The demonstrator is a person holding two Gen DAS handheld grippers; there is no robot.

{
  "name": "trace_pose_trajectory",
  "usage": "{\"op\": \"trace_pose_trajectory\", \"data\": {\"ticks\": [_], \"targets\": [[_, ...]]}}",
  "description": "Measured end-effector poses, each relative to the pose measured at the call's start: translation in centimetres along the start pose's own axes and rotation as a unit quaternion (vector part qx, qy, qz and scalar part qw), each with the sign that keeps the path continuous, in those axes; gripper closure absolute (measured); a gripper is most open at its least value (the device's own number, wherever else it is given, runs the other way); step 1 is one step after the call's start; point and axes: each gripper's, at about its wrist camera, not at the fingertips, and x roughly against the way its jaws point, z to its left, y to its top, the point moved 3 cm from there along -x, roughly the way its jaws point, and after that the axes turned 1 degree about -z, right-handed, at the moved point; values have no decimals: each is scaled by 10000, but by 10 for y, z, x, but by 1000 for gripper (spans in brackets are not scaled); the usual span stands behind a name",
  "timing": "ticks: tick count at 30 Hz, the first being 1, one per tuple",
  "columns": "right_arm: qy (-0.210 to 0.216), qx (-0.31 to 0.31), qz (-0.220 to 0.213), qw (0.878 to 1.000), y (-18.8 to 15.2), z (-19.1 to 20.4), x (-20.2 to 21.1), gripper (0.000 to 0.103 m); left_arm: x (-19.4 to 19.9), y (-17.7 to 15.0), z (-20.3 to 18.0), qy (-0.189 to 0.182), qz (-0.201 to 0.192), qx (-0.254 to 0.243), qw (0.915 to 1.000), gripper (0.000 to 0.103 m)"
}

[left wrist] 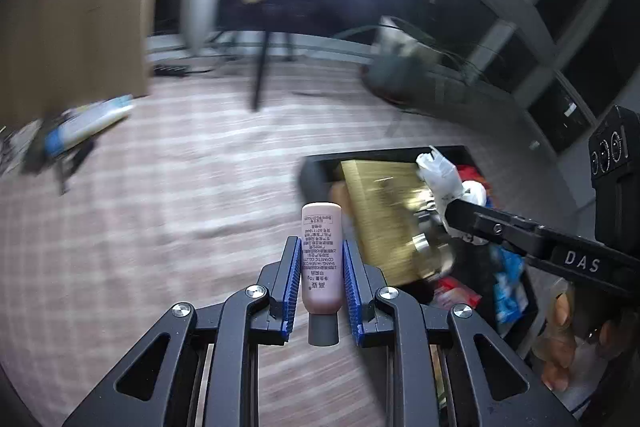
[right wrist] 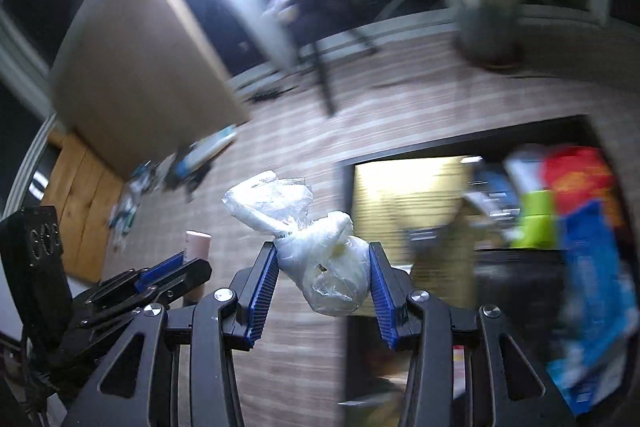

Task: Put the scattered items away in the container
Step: 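Carry the pink bottle and plastic bag into the black container and open both grippers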

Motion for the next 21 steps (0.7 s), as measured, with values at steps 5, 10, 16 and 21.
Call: {"op": "trace_pose_trajectory", "data": {"ticks": [5,10,16,21], "targets": [[-308,-307,-99,9990,10,-57,18,62,-31,16,-57,-190,95,-326,9992,81],[-521,-436,-119,9976,15,-97,27,62,-62,24,-99,-255,233,-576,9977,80],[-660,-457,-83,9967,19,-122,30,62,-85,26,-123,-235,370,-726,9964,80],[-662,-457,-49,9967,23,-132,30,62,-94,28,-133,-206,404,-859,9953,80]]}}
